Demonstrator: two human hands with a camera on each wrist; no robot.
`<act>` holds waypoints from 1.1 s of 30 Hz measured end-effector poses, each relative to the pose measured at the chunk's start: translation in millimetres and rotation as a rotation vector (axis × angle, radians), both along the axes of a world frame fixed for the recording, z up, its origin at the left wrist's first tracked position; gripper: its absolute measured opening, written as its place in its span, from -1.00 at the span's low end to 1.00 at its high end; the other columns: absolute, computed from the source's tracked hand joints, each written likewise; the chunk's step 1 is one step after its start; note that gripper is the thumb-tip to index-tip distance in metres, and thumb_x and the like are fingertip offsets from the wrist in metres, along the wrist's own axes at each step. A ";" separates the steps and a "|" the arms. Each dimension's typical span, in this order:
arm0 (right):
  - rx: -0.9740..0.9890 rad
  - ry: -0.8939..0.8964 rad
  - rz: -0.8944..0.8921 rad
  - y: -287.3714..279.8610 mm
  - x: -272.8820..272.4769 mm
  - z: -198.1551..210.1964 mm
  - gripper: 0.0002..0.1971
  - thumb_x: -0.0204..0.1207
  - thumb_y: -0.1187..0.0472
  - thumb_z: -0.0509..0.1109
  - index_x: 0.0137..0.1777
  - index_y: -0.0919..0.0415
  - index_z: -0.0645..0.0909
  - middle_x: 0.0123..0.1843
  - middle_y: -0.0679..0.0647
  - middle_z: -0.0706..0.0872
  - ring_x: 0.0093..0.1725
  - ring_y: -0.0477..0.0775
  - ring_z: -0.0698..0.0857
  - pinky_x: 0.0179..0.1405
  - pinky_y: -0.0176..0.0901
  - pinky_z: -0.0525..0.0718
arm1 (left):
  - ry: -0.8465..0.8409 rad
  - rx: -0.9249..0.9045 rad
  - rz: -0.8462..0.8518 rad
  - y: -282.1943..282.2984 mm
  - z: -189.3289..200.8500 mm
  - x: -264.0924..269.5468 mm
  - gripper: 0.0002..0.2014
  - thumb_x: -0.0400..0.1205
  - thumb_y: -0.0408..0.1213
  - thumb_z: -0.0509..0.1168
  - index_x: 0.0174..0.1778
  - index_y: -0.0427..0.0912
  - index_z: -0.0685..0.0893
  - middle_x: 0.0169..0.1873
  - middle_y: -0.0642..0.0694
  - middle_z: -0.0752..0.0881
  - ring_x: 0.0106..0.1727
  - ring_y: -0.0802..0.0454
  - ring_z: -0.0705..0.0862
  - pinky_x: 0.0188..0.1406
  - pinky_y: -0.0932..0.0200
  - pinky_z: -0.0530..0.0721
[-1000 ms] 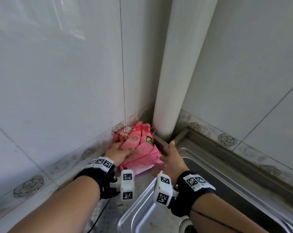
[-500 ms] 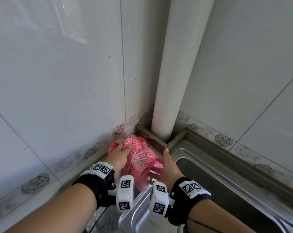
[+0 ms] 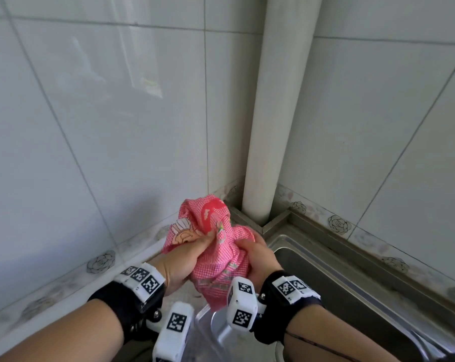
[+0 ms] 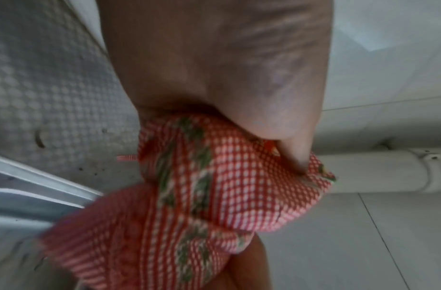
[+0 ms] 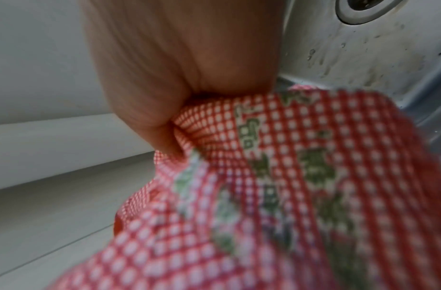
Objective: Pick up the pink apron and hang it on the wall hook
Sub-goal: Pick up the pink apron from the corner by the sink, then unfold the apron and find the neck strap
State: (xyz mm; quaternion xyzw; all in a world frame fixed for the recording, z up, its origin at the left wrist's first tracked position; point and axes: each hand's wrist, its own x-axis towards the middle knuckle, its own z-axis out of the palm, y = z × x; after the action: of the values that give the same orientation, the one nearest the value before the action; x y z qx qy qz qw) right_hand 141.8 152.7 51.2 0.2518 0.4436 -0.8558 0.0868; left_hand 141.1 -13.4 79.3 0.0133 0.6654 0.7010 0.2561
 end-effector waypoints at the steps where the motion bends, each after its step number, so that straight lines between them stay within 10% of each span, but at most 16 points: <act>1: -0.009 0.043 -0.005 1.2 4.7 9.3 -0.59 0.58 0.49 0.26 0.34 0.10 0.58 0.17 0.38 0.72 -0.01 0.43 0.76 0.16 0.50 0.66 | 0.012 -0.024 -0.037 -4.3 2.8 7.5 -0.32 0.38 0.31 0.40 0.26 -0.12 0.70 0.16 -0.13 0.82 0.21 -0.10 0.76 0.40 -0.16 0.56; 3: -0.040 0.104 -0.029 2.0 13.5 27.4 -0.56 0.59 0.54 0.19 0.29 0.09 0.64 0.22 0.38 0.70 0.13 0.48 0.73 0.15 0.47 0.67 | 0.024 -0.100 -0.119 -11.7 11.6 22.4 -0.22 0.22 0.44 0.41 0.21 -0.07 0.74 0.15 -0.03 0.83 0.22 0.00 0.76 0.36 -0.02 0.57; 9: -0.090 0.227 0.009 11.5 49.3 76.6 -0.55 0.62 0.55 0.11 0.10 0.05 0.70 0.15 0.31 0.74 0.11 0.41 0.72 0.12 0.34 0.70 | 0.067 -0.335 0.053 -38.3 37.7 51.0 -0.74 0.59 0.17 0.26 0.11 0.18 0.63 0.21 0.01 0.75 0.24 0.02 0.67 0.36 -0.13 0.56; 14: -0.093 0.303 0.097 11.0 77.7 99.7 -0.53 0.60 0.56 0.10 0.14 0.09 0.73 0.22 0.34 0.74 0.19 0.43 0.68 0.28 0.44 0.60 | -0.045 -0.171 0.268 -45.5 63.3 68.7 -0.39 0.60 -0.06 0.37 0.52 0.14 0.25 0.12 -0.15 0.73 0.00 -0.17 0.78 -0.20 -0.01 0.77; 17: -0.084 0.324 0.171 7.1 91.1 109.8 -0.51 0.57 0.57 0.13 0.28 0.11 0.70 0.33 0.36 0.68 0.32 0.48 0.62 0.32 0.45 0.57 | 0.057 -0.320 0.251 -44.0 79.9 81.3 -0.26 0.66 -0.21 0.32 0.65 0.04 0.01 0.19 -0.26 0.69 -0.06 -0.14 0.75 -0.16 -0.05 0.77; 22: -0.069 0.377 0.287 0.4 112.5 125.1 -0.46 0.55 0.59 0.12 0.40 0.17 0.62 0.41 0.36 0.62 0.28 0.44 0.62 0.28 0.33 0.61 | 0.209 -0.364 0.223 -48.8 118.5 105.5 -0.77 0.76 -0.40 0.07 0.01 -0.43 0.61 -0.19 -0.24 0.79 -0.37 0.11 0.76 -0.39 0.26 0.69; 27: -0.024 0.383 0.335 -1.4 130.5 133.9 -0.46 0.59 0.57 0.07 0.41 0.12 0.62 0.33 0.31 0.67 0.07 0.31 0.70 0.16 0.24 0.67 | 0.384 -0.647 0.119 -71.3 140.6 129.1 -0.83 0.65 -0.40 0.25 -0.03 -0.28 0.77 -0.08 -0.24 0.83 0.00 -0.24 0.77 0.14 -0.19 0.74; 33: 0.041 0.390 0.312 -3.9 147.2 143.9 -0.56 0.63 0.51 0.14 0.33 0.15 0.67 0.12 0.28 0.77 -0.22 0.18 0.75 -0.07 0.09 0.75 | 0.338 -0.481 0.299 -99.1 157.9 151.8 -0.86 0.62 -0.46 0.27 -0.13 -0.35 0.75 -0.12 -0.44 0.79 -0.12 -0.32 0.73 0.03 -0.30 0.72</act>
State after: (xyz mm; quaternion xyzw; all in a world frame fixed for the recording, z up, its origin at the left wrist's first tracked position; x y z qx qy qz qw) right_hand 288.9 148.7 195.2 0.0120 0.5026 -0.8553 0.1253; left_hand 293.0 -112.4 237.3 -0.0290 0.8396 0.5415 0.0321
